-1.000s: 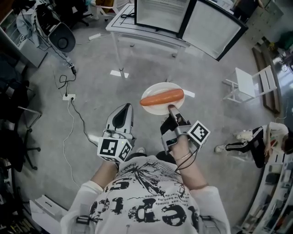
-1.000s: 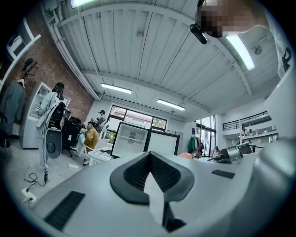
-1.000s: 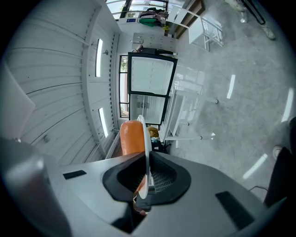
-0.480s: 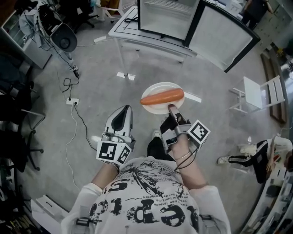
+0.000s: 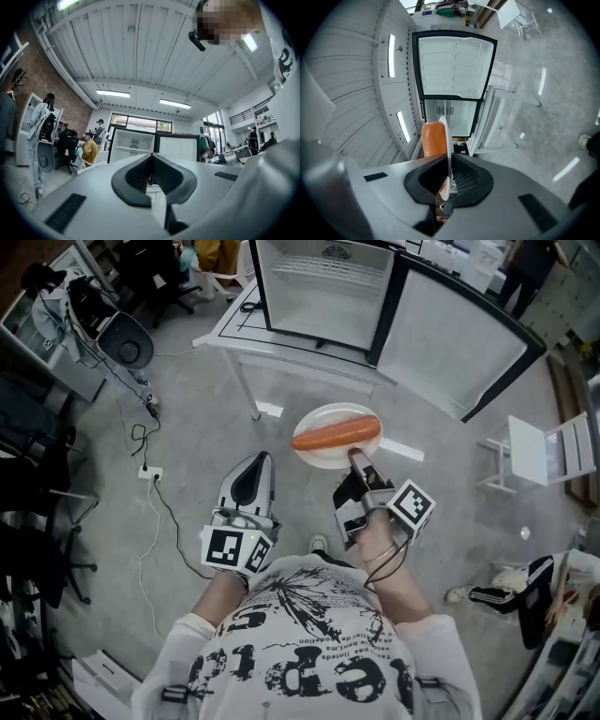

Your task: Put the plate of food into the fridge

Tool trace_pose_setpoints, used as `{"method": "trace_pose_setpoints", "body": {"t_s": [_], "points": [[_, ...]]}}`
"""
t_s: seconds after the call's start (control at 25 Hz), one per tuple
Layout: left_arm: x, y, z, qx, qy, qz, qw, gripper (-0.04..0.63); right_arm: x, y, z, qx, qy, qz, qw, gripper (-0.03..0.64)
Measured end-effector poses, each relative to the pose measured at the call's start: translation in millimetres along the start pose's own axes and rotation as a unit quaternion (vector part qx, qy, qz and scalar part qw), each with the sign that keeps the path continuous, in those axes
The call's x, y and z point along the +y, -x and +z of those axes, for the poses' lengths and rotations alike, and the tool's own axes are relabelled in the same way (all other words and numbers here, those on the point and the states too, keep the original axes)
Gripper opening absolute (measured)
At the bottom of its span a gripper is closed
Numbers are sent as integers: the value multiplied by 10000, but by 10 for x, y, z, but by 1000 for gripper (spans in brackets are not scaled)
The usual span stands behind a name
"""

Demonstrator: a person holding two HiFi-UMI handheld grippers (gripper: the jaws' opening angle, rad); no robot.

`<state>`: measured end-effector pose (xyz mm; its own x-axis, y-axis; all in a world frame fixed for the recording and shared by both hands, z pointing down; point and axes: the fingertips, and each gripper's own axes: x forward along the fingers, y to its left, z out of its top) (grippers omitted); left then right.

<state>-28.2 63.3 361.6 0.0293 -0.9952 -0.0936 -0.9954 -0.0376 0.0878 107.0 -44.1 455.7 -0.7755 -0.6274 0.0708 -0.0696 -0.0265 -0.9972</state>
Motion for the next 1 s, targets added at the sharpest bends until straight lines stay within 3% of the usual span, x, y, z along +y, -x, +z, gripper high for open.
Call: {"method": "trace_pose_setpoints", "body": {"t_s": [0.36, 0.68, 0.76, 0.88, 1.0], "points": [[260, -794, -132, 82, 396, 46, 9992, 8, -15, -512, 559, -109, 99, -167, 9998, 20], [828, -1445, -171, 56, 746, -139, 9971, 8, 32, -1193, 747, -348, 30, -186, 9992, 19], [939, -1585, -186, 74, 688, -237, 9973, 8, 31, -1315, 771, -480, 11, -172, 9987, 20], [1171, -1884, -119, 29, 297, -403, 9987, 8, 45, -1631, 825, -724, -20, -235, 9971, 20], [1459, -2234, -14, -22, 292, -611, 9977, 8, 101, -1966, 878, -987, -70, -280, 9947, 20]]}}
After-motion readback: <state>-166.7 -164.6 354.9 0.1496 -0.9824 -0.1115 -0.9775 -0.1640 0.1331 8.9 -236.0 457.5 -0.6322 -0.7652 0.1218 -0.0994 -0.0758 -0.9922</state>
